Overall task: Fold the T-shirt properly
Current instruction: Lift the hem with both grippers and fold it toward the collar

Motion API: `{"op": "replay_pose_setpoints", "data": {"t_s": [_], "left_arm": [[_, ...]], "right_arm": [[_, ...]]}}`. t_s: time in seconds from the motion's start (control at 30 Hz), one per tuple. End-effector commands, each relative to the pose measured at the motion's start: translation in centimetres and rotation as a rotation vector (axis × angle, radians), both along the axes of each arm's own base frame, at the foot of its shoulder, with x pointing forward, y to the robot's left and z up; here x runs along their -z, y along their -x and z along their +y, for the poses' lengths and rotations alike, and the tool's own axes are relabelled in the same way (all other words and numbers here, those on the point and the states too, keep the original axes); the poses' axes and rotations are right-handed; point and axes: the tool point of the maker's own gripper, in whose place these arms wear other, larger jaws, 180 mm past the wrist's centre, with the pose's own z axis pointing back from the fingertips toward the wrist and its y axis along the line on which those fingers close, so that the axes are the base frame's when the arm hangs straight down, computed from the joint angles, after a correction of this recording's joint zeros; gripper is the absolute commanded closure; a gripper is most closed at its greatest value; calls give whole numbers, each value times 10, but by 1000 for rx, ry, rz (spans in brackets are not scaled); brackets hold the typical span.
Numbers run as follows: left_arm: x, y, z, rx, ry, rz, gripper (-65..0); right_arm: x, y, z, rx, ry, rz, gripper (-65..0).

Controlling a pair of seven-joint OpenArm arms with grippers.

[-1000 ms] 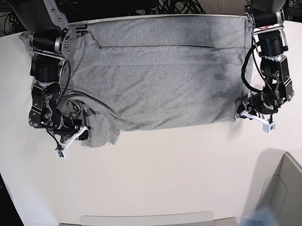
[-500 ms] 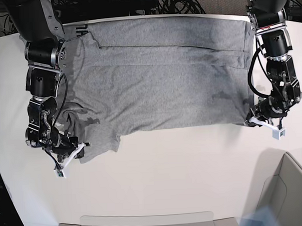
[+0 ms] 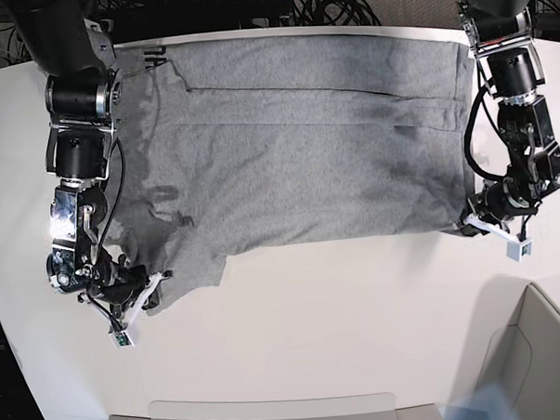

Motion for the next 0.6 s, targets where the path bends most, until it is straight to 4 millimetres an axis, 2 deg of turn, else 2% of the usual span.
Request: {"op": "replay_pose_setpoints", "data": {"t_s": [0.0,0.2,0.37,0.5,0.57], "left_arm": [[-18,-7,6,4,-21,-46,0],[-13,11,1,38,-35,-2,0],[-7,33,25,-34,-17,32,0],[-19,40,30,-33,-21,38,0],[-25,47,27,-11,-49,33,0]], "right_arm": [[-34,-13,-2,-2,5,-93,0],[-43,17,-2,-24,91,-91,0],[-38,44,-3,-35,147,-63,0],[-35,65,-1,-45,169,-78,0],[-37,76,-9,-13,161,-89,0]]}}
